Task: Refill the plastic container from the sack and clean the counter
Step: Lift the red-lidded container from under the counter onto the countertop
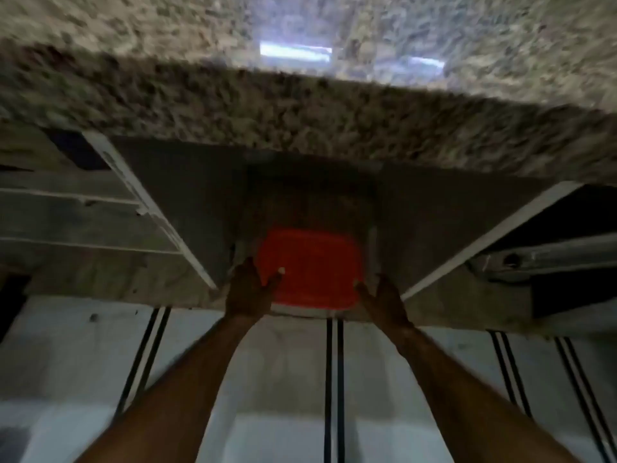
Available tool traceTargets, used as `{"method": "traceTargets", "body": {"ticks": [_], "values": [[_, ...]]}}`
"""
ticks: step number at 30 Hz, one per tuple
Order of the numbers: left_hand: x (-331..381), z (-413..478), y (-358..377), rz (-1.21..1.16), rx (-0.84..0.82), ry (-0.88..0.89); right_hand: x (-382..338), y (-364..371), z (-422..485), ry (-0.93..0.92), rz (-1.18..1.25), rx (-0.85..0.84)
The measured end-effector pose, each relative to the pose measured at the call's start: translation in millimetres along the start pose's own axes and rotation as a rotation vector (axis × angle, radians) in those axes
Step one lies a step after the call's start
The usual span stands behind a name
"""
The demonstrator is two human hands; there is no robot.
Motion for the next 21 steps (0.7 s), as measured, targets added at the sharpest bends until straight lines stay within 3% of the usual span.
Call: {"method": "traceTargets", "body": {"ticks": [1, 6, 9, 11, 13, 16, 21], "values": [[-8.9, 14.8, 8.4, -0.072, 0.011, 0.022, 10.8, 8.9, 16.3, 0.017, 0.062, 0.000], [-85.3, 106.7, 63.8, -0.166, 0.013, -0.194, 63.1, 43.1, 102.4, 0.157, 0.310, -0.050], [-104.5, 131.0, 85.1, -0.376, -0.061, -0.199, 77.1, 55.5, 131.6, 0.171, 0.398, -0.142], [-130.9, 145.0, 96.2, -0.375, -0.093, -0.202, 78.7, 59.6, 139.0, 0.146, 0.399, -0.191], [-169.8, 162.0, 109.6, -0.340, -0.097, -0.233, 85.4, 58.5, 138.3, 0.130, 0.414, -0.137], [-165.3, 130.5, 93.6, -0.310, -0.038, -0.256, 99.0, 52.6, 118.0, 0.148, 0.450, -0.059], [-46.0, -7.5, 4.8, -0.232, 0.020, -0.284, 36.8, 3.7, -14.4, 0.181, 0.400, 0.043]]}}
Point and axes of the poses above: each hand's wrist, its own z-axis towards the middle knuckle, its own y-axis out of the palm, x = y × z, the point moved 5 cm from there along z, towards the middle knuckle, and after that the axes turned 1 degree about -y, right-handed, at the moved point
